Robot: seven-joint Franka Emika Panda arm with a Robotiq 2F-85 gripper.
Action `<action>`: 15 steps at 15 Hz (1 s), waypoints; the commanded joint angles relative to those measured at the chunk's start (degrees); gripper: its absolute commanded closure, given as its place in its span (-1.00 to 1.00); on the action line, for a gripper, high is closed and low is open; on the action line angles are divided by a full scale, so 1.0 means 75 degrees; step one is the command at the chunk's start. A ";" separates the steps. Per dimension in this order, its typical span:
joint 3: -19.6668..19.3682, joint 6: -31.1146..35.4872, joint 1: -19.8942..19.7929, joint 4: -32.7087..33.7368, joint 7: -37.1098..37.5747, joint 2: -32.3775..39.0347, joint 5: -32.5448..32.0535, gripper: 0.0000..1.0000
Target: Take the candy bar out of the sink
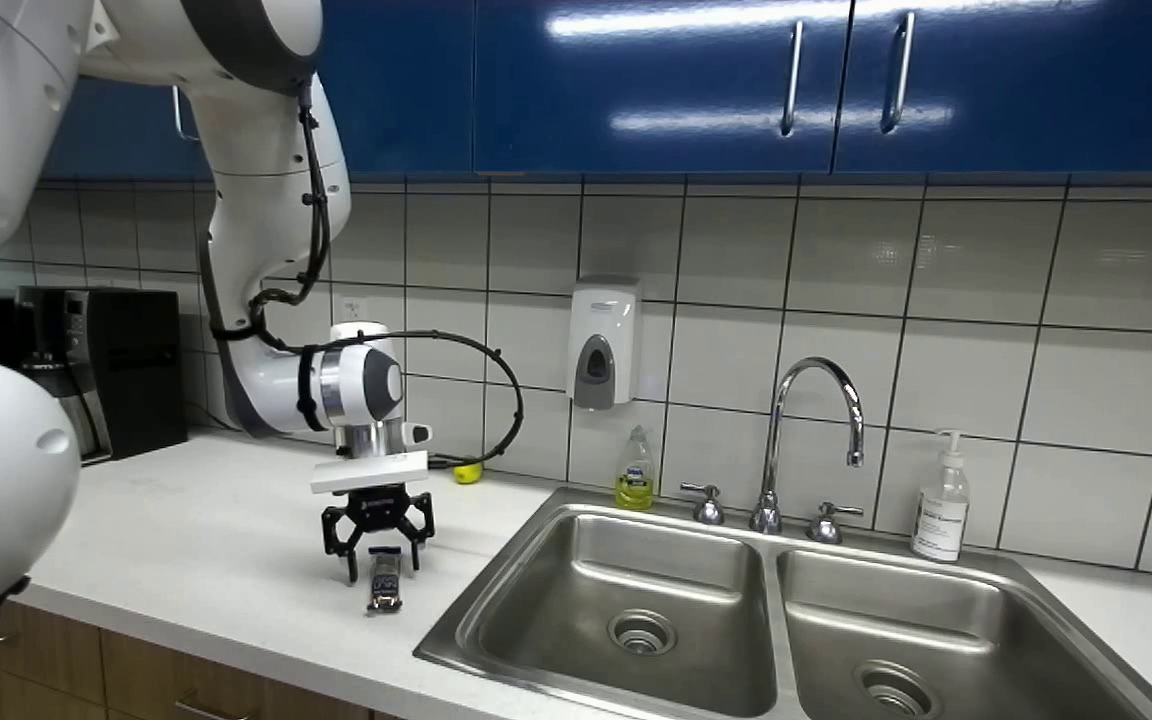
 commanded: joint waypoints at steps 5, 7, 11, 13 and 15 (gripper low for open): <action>0.0195 0.0022 -0.0204 -0.0479 0.0185 -0.0870 0.0511 -1.00; 0.0262 0.0050 -0.0303 -0.0631 0.0285 -0.1141 0.1083 -1.00; 0.0178 0.0200 -0.0356 -0.0987 0.0832 -0.1685 0.1965 -1.00; 0.0093 0.0260 -0.0346 -0.1180 0.1237 -0.1943 0.2059 -1.00; 0.0023 0.0242 -0.0370 -0.1414 0.1651 -0.2239 0.2132 -1.00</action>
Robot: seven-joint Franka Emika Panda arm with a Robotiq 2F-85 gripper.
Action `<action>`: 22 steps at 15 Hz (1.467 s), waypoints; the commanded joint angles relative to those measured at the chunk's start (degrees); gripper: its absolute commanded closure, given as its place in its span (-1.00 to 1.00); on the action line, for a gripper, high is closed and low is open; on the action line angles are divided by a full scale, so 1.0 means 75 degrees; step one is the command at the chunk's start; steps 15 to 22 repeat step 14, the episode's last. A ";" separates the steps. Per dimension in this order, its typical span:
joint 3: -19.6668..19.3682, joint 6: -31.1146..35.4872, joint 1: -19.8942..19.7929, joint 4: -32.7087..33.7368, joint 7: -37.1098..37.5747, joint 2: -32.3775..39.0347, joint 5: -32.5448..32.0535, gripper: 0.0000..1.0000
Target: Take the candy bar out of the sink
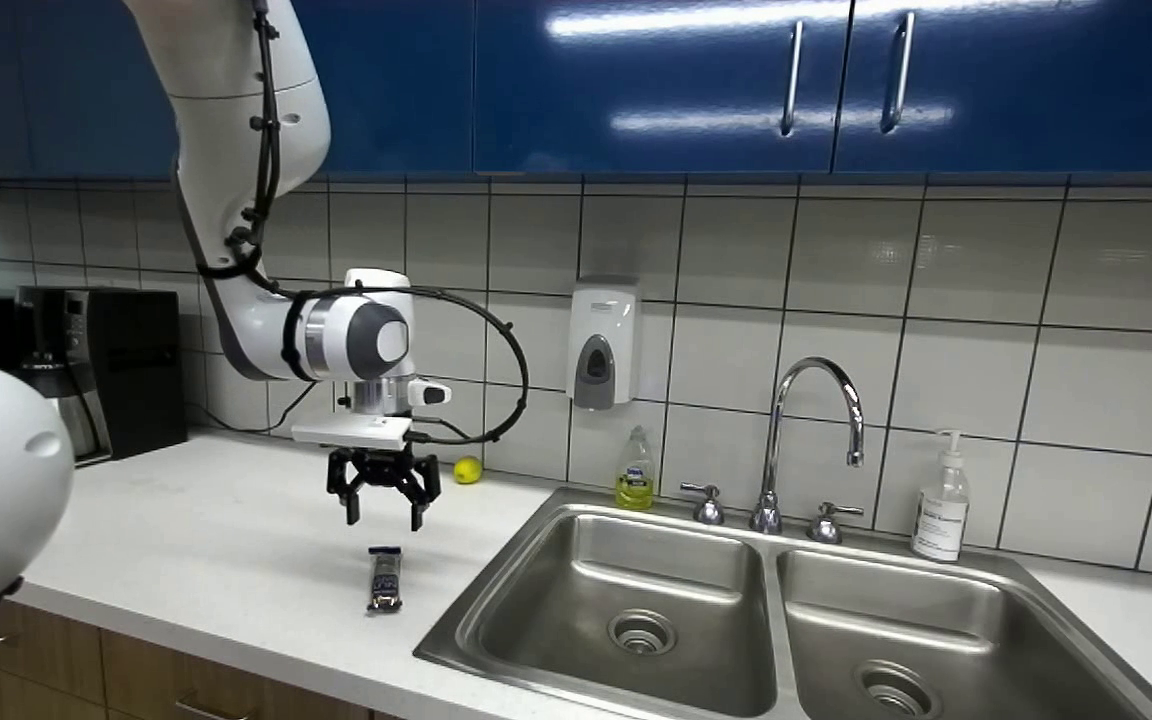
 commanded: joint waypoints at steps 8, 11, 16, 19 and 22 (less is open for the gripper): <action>-0.0101 0.0005 -0.0246 -0.1413 0.1719 -0.1586 0.0213 -1.00; -0.0056 -0.0009 -0.0254 -0.1184 0.1522 -0.1273 0.0250 -1.00; -0.0054 -0.0009 -0.0250 -0.1170 0.1521 -0.1228 0.0249 -1.00; -0.0054 -0.0009 -0.0250 -0.1170 0.1521 -0.1228 0.0249 -1.00; -0.0054 -0.0009 -0.0250 -0.1170 0.1521 -0.1228 0.0249 -1.00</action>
